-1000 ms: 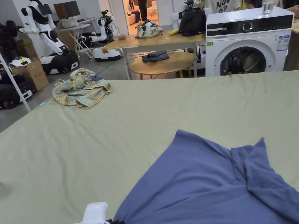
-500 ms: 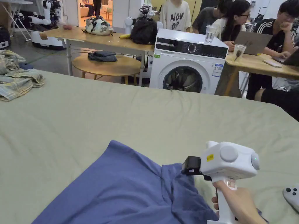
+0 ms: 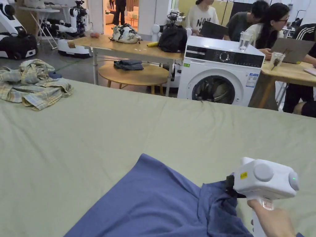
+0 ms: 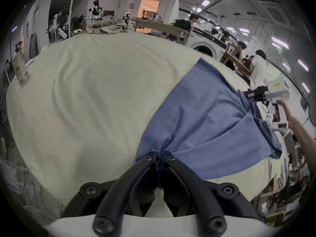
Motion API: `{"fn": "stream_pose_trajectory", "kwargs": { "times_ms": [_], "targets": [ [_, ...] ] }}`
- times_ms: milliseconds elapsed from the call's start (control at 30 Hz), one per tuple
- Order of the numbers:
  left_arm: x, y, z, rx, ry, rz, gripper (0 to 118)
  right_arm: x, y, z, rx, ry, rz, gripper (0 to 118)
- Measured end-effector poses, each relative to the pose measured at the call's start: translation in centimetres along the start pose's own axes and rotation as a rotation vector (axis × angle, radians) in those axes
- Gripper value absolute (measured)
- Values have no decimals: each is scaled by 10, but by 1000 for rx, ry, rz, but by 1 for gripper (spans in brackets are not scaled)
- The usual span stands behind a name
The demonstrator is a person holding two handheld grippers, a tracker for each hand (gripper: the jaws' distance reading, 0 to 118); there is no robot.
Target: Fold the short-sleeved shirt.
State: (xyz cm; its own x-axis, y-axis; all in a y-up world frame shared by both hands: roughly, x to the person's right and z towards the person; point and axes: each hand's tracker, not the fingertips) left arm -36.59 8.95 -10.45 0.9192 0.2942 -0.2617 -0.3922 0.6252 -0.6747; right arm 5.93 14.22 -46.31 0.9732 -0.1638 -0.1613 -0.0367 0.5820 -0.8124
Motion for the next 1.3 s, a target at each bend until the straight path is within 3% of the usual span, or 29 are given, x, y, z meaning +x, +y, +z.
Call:
{"fn": "stream_pose_trajectory", "kwargs": {
  "times_ms": [233, 367, 567, 833, 1000, 1300],
  "targets": [
    [38, 56, 65, 344, -114, -25, 0, 11, 26, 158, 329, 101, 54, 0],
    [71, 123, 106, 530, -193, -96, 0, 6, 56, 260, 528, 67, 124, 0],
    [121, 245, 130, 625, -214, -218, 0, 0, 112, 362, 712, -58, 182, 0],
    [178, 381, 148, 691, -141, -281, 0, -8, 207, 415, 822, -193, 180, 0],
    [199, 442, 156, 722, -86, -280, 0, -22, 267, 422, 866, -178, 125, 0],
    [202, 490, 153, 777, -8, -267, 0, -47, 328, 423, 930, -225, 138, 0]
  ]
}}
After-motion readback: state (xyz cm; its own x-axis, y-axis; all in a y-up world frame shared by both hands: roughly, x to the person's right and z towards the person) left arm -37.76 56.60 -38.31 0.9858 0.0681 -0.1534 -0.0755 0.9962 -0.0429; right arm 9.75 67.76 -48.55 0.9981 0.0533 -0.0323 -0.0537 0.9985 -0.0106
